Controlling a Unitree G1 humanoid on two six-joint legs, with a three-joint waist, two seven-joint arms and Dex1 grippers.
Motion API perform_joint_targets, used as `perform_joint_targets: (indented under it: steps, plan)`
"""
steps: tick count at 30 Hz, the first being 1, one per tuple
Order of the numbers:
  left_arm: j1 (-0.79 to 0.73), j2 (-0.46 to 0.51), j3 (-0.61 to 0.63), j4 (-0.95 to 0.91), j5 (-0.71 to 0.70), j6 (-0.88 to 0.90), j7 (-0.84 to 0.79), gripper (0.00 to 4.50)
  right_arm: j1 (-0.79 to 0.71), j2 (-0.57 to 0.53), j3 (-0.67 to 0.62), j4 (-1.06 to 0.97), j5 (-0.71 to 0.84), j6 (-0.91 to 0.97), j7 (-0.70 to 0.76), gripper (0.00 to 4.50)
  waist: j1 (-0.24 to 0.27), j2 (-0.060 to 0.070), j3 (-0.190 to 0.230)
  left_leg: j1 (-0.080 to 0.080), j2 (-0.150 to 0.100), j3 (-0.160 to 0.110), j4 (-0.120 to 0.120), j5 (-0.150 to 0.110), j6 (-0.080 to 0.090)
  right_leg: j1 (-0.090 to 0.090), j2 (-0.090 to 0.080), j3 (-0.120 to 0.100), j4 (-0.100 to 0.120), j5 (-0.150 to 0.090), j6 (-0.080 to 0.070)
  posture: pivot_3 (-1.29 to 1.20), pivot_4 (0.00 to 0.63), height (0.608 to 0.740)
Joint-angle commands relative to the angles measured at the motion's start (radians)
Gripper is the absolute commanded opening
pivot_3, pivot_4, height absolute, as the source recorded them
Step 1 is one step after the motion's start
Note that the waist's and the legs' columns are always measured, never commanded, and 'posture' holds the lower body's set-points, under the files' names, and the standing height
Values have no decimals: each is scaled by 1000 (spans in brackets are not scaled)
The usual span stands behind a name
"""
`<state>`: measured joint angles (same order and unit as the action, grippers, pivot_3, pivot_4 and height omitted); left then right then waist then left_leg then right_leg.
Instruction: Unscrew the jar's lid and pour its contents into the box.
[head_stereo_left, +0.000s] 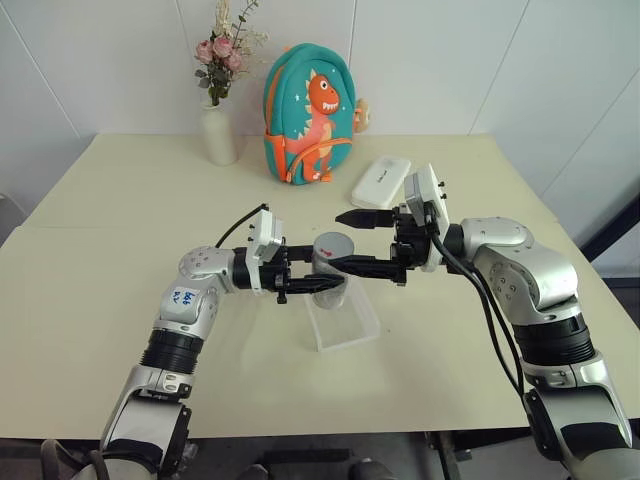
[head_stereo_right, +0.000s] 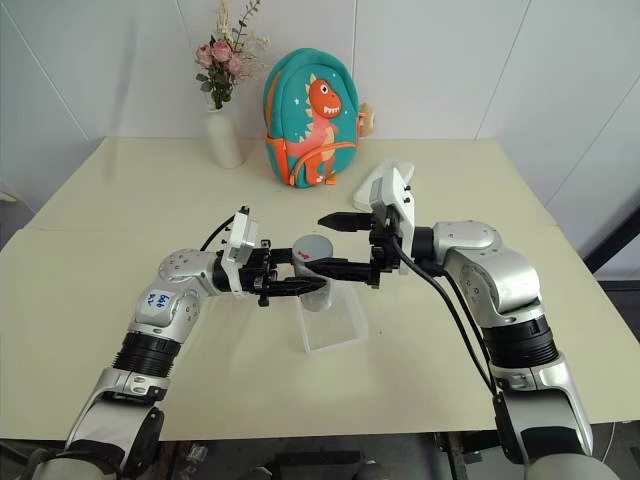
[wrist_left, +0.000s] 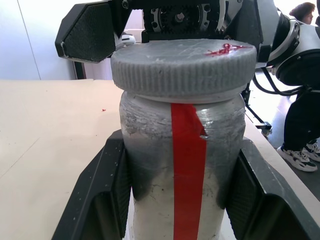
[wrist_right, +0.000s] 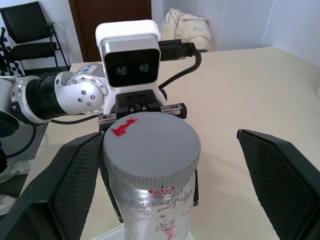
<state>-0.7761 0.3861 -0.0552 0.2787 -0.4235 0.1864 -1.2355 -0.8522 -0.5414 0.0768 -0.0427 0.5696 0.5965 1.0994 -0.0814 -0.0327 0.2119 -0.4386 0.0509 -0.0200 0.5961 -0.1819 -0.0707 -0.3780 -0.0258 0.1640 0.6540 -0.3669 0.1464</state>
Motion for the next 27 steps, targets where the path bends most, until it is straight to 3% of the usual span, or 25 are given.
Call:
perform_joint_targets:
  steps: [1, 27]
  plan:
    - [-16, -3, 8, -32, -7, -17, -3, 2046, 9, -6, -6, -56, 15, 7, 10, 4465, 0, 0, 0, 0, 0, 0, 0, 0, 0, 0, 0, 0, 0, 0, 0, 0, 150, 740]
    - [-20, -12, 4, -23, 0, -28, -2, 2046, -57, 70, 17, 4, -26, -22, 10, 4465, 0, 0, 0, 0, 0, 0, 0, 0, 0, 0, 0, 0, 0, 0, 0, 0, 150, 740]
